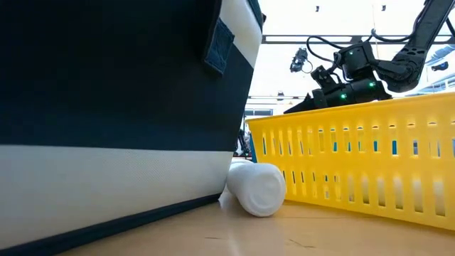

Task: Pick & place medical supplies in basket/bin
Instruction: Put the bottom white gauze into the yellow bin

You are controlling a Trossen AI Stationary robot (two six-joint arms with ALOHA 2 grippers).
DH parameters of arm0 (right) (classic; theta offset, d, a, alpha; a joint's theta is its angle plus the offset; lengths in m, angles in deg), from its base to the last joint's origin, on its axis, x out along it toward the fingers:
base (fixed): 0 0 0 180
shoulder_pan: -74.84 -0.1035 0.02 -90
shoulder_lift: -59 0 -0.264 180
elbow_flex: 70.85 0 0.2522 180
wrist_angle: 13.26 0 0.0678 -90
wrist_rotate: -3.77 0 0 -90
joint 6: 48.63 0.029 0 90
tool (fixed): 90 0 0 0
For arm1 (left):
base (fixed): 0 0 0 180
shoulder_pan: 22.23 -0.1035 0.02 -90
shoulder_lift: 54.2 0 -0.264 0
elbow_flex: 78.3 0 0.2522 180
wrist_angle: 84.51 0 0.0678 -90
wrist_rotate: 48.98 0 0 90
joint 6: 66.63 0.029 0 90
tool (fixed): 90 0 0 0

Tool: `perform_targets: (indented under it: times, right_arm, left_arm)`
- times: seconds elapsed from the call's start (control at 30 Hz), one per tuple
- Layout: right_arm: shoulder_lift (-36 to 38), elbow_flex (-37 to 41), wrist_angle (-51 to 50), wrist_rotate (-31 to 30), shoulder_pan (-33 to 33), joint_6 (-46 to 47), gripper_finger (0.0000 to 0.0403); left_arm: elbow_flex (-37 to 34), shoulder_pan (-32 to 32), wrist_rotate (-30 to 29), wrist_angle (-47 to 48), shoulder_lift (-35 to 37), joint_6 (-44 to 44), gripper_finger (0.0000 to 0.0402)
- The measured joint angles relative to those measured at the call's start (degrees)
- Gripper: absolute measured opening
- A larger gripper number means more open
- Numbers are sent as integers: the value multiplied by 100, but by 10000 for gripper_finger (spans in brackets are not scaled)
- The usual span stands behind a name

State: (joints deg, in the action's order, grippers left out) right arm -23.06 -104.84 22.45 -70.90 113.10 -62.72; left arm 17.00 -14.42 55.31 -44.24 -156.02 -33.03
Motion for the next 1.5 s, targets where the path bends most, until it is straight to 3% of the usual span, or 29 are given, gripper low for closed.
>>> perform_targets:
  times: [0.1, 0.37, 0.9, 1.5]
  right_arm:
    - [0, 0, -1, -7, -22, 15, 233]
    - [0, 0, 1, -13, -22, 28, 233]
    - [0, 0, -2, -17, -22, 31, 233]
    - [0, 0, -2, -6, -24, 140, 233]
  left_arm:
    - [4, 89, 71, 473, 134, -133, 14]
    - [2, 419, 496, 1497, 158, -755, 0]
    - [-7, 687, -930, 3043, 144, -2144, 0]
    - [-7, 757, -1892, 5336, 144, -3580, 0]
